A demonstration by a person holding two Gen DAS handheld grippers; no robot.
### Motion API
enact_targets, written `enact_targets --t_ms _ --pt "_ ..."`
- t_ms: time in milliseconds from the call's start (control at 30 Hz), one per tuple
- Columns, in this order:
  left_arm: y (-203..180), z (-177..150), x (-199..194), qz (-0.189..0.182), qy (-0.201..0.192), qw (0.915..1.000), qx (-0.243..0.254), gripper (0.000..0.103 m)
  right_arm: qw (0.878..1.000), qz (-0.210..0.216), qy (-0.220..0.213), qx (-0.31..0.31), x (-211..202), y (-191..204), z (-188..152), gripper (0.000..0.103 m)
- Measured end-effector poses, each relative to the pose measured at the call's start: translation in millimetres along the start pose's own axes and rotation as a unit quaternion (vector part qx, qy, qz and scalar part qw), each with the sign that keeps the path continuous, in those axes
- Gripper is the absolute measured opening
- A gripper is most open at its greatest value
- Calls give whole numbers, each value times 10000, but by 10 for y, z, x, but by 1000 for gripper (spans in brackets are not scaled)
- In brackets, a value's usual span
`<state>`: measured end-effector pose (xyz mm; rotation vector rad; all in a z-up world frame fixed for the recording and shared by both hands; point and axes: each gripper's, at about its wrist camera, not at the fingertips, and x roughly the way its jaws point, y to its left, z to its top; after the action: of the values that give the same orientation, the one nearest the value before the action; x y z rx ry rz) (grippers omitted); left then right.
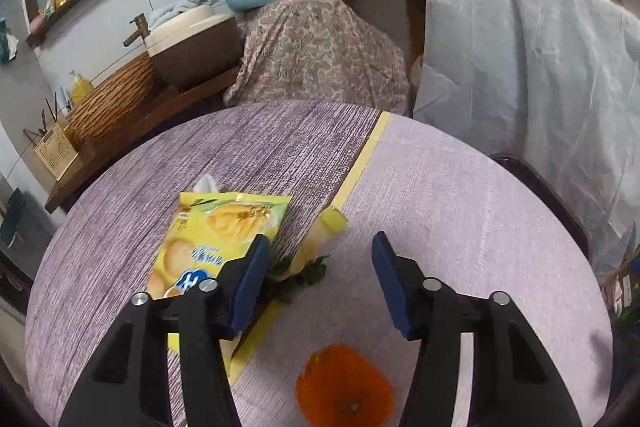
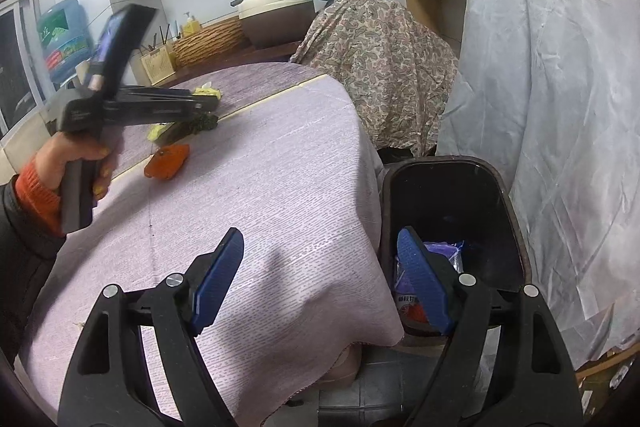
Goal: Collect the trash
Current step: 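Grasp the yellow chip bag with left gripper while right grasps the orange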
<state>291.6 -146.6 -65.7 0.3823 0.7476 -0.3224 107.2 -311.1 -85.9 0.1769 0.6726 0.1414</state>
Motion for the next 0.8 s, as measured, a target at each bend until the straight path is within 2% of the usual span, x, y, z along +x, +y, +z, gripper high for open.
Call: enact_targets --t_ms 100,133,167,233,300,467,600,700,800 --pt "-30 34 150 52 183 9998 52 29 10000 11 -17 -8 -24 -2 21 79" --pt "-20 36 180 118 218 9997 58 17 10000 19 -16 -29 -28 9 32 79" --pt "18 28 182 188 209 9996 -31 10 10000 40 -14 -74 -28 38 51 79" --pt "130 -10 73 31 92 9991 -407 5 9998 134 -23 -155 -17 115 97 79" --pt "213 -39 -83 -158 -69 9977 -657 3 9991 342 -6 -234 16 196 151 79" --pt "511 -179 -706 -255 -685 9907 -1147 3 9921 1103 227 -559 228 594 363 79" --pt "762 -283 -1090 -244 -991 9834 -1500 3 9845 1339 491 -1022 442 1015 544 79" --pt "878 -344 -1257 -292 -1075 9794 -1683 3 9760 1513 808 -1343 680 1336 646 79" --pt "943 -413 -1348 -234 -1132 9778 -1750 3 9712 1276 1055 -1714 954 1572 693 79"
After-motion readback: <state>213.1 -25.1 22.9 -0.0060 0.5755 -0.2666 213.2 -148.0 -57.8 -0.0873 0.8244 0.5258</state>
